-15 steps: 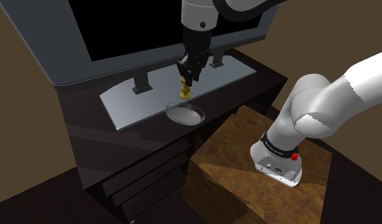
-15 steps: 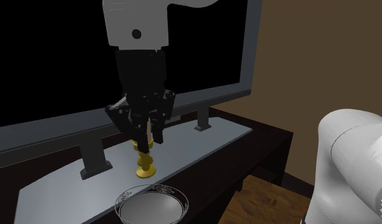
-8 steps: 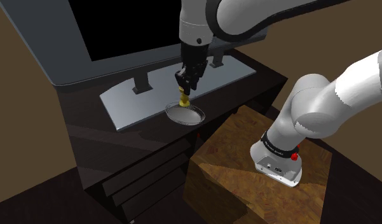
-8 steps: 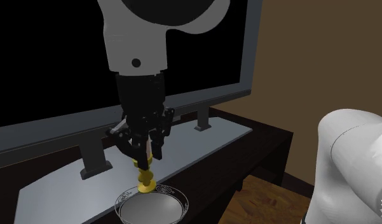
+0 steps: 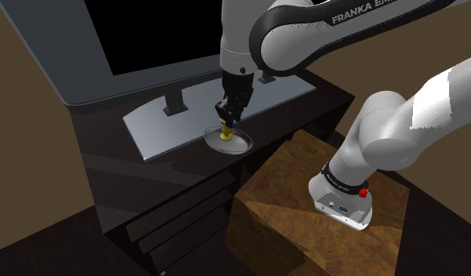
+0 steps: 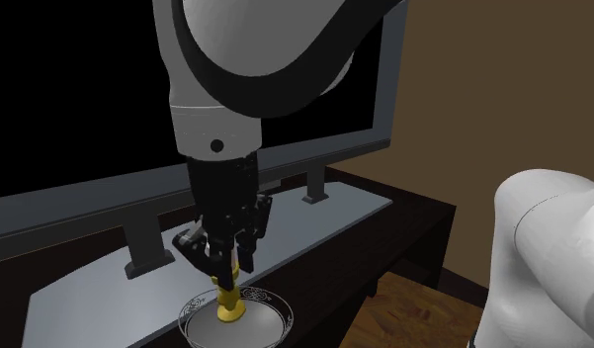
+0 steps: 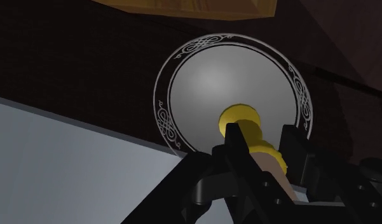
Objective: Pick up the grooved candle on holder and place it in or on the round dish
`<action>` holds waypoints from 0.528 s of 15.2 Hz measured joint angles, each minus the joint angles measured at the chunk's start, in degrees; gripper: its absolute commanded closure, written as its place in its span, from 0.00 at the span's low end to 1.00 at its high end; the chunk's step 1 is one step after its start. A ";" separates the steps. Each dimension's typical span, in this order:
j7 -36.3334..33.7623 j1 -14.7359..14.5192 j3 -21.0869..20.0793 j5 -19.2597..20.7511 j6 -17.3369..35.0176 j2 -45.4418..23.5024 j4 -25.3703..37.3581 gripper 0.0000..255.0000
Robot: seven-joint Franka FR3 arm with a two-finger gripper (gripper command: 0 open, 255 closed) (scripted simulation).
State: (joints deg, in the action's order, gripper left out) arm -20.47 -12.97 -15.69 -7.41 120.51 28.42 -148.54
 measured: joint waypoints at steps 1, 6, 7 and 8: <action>0.01 -0.01 -0.09 -0.05 1.02 -0.28 -0.73 1.00; -0.18 -0.06 -0.33 -0.12 2.02 -0.76 -1.22 1.00; -0.18 -0.06 -0.34 -0.12 2.03 -0.77 -1.23 1.00; -0.18 -0.06 -0.34 -0.12 2.04 -0.77 -1.23 1.00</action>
State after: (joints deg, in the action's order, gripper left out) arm -20.66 -13.03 -16.03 -7.53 122.55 27.65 -149.77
